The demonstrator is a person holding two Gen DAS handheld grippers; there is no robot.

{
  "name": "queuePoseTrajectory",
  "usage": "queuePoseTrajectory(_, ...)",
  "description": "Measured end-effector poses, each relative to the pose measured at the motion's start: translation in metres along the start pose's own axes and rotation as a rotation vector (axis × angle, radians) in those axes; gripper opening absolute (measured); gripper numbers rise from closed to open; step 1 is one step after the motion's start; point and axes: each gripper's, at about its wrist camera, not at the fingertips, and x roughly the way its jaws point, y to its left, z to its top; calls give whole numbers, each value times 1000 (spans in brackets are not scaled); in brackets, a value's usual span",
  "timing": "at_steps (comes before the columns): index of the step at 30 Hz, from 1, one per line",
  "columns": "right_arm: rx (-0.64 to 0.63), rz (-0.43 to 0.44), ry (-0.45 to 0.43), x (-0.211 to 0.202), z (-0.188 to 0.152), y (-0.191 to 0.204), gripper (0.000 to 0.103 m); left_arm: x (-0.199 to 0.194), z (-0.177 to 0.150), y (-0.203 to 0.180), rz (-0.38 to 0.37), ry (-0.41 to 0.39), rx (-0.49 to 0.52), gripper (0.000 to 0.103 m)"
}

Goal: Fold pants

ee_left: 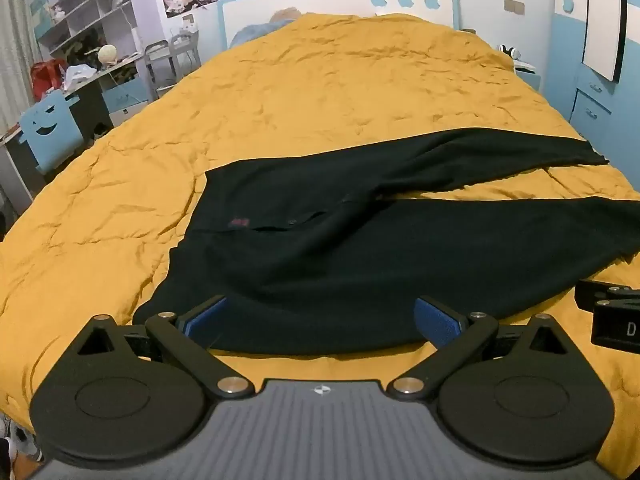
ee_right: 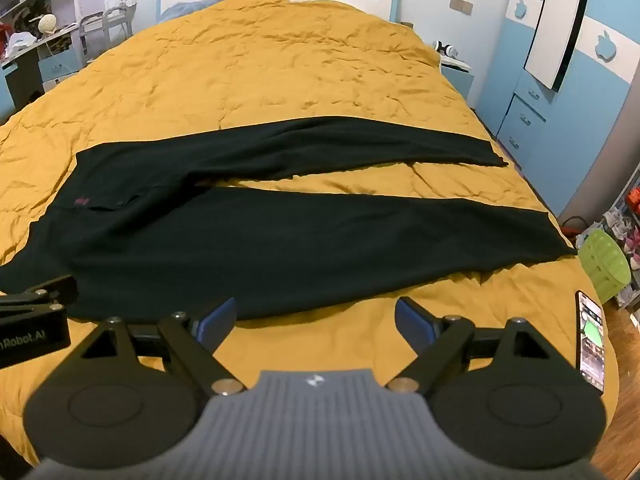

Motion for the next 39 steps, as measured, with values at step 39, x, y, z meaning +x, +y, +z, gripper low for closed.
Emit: queuePoseTrajectory(39,25,-2,-13,-2,-1,-6,83,-1,0,-2,-1,-3,2,103)
